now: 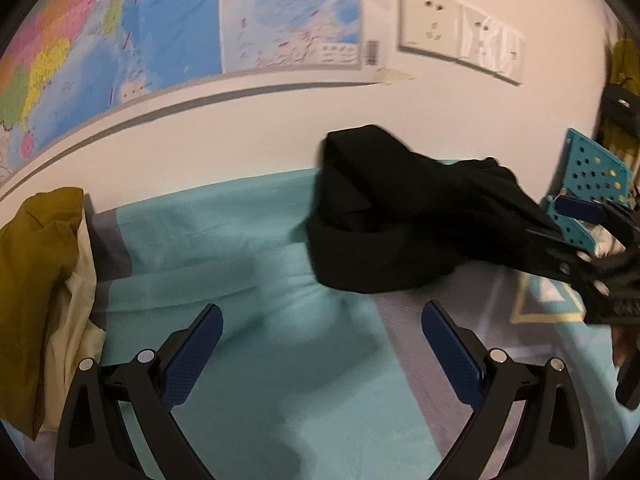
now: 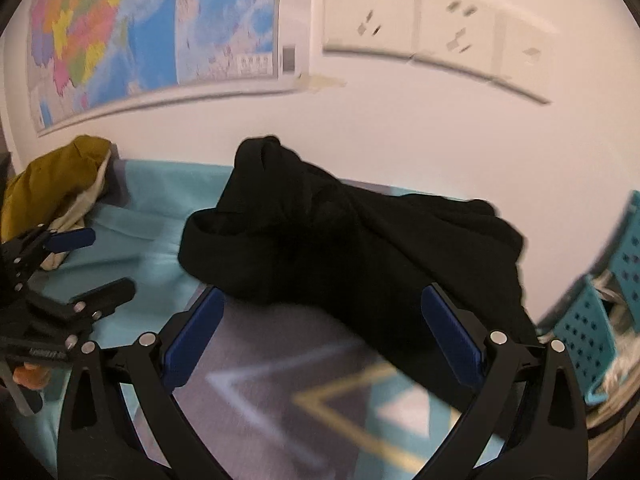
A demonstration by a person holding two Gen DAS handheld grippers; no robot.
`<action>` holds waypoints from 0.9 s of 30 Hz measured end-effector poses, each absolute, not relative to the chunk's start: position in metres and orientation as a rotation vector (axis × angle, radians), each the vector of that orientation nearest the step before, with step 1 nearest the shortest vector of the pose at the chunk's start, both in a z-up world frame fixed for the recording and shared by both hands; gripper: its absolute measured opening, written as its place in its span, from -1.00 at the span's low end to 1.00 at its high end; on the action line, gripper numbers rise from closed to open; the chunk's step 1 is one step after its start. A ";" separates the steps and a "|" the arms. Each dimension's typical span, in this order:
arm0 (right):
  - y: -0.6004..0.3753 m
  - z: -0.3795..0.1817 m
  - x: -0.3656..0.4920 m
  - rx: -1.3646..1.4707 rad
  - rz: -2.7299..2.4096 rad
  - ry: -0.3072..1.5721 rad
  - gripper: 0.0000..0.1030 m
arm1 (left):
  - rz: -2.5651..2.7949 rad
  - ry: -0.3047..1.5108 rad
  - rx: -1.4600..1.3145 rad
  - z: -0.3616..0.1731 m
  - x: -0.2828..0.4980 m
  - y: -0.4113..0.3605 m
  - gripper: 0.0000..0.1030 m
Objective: Fold large clothes
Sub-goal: 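Grasp the black jacket with the right gripper while the left gripper approaches it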
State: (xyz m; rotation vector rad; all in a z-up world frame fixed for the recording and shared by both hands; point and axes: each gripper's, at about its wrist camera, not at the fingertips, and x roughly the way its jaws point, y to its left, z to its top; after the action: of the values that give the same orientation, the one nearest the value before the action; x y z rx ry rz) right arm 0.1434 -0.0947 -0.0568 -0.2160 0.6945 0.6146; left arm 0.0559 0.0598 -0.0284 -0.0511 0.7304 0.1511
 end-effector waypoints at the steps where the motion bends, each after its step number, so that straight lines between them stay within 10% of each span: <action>1: -0.087 -0.060 0.152 -0.243 0.622 0.701 0.89 | 0.158 0.734 -0.048 -0.030 0.060 0.063 0.87; 5: -0.058 -0.081 0.188 -0.365 0.633 0.744 0.86 | 0.175 0.750 -0.042 -0.036 0.070 0.069 0.87; 11: -0.065 -0.082 0.203 -0.364 0.684 0.784 -0.88 | 0.190 0.760 -0.026 -0.042 0.077 0.075 0.87; 15: -0.107 -0.040 0.169 -0.314 0.745 0.684 -0.92 | 0.196 0.760 -0.031 -0.044 0.080 0.080 0.87; 19: -0.138 -0.020 0.142 -0.358 0.765 0.674 -0.74 | 0.201 0.767 -0.034 -0.047 0.082 0.084 0.87; 21: -0.135 -0.024 0.140 -0.420 0.763 0.679 0.47 | 0.208 0.776 -0.034 -0.050 0.084 0.087 0.87; 22: -0.127 -0.027 0.139 -0.467 0.737 0.653 0.68 | 0.211 0.780 -0.036 -0.051 0.085 0.087 0.87; 27: -0.077 -0.049 0.146 -0.582 0.771 0.618 0.79 | 0.227 0.783 -0.039 -0.055 0.087 0.092 0.87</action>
State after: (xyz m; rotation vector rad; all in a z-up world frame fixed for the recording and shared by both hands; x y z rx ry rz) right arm 0.1459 -0.0771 -0.0487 -0.5820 0.6183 0.7711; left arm 0.0874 0.0924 -0.0547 -0.0391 0.7834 0.2275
